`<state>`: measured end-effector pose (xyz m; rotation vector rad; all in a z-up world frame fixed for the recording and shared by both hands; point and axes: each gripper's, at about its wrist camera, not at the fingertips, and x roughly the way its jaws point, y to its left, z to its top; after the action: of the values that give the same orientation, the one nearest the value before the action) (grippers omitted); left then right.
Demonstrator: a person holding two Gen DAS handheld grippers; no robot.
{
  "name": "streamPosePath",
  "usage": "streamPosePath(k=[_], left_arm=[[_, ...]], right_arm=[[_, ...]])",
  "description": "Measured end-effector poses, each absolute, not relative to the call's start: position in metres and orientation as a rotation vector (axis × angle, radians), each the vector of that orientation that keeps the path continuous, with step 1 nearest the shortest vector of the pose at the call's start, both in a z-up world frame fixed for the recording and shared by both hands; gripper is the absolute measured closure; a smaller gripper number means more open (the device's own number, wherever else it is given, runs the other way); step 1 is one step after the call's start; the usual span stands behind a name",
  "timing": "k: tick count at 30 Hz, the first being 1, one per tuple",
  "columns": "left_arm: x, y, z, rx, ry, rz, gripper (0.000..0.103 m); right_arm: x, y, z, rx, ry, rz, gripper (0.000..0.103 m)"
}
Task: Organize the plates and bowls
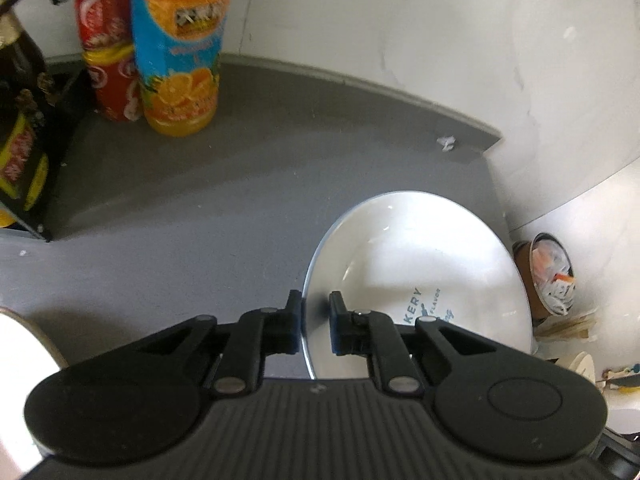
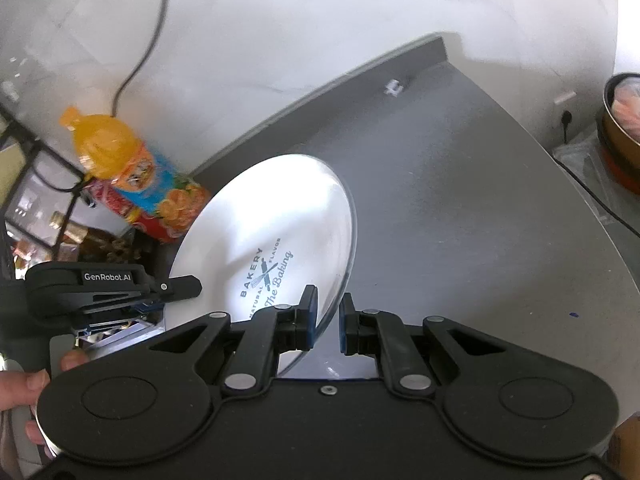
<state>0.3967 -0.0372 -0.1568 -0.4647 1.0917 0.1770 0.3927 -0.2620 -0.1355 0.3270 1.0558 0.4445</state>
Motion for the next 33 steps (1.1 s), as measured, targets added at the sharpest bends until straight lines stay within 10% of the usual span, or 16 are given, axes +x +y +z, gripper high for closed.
streamPosePath(k=[33], left_arm=[[0.22, 0.085, -0.089, -0.583, 0.972, 0.408, 0.092]], right_arm=[[0.268, -0.142, -0.11, 0.179, 1.056, 0.72, 0.092]])
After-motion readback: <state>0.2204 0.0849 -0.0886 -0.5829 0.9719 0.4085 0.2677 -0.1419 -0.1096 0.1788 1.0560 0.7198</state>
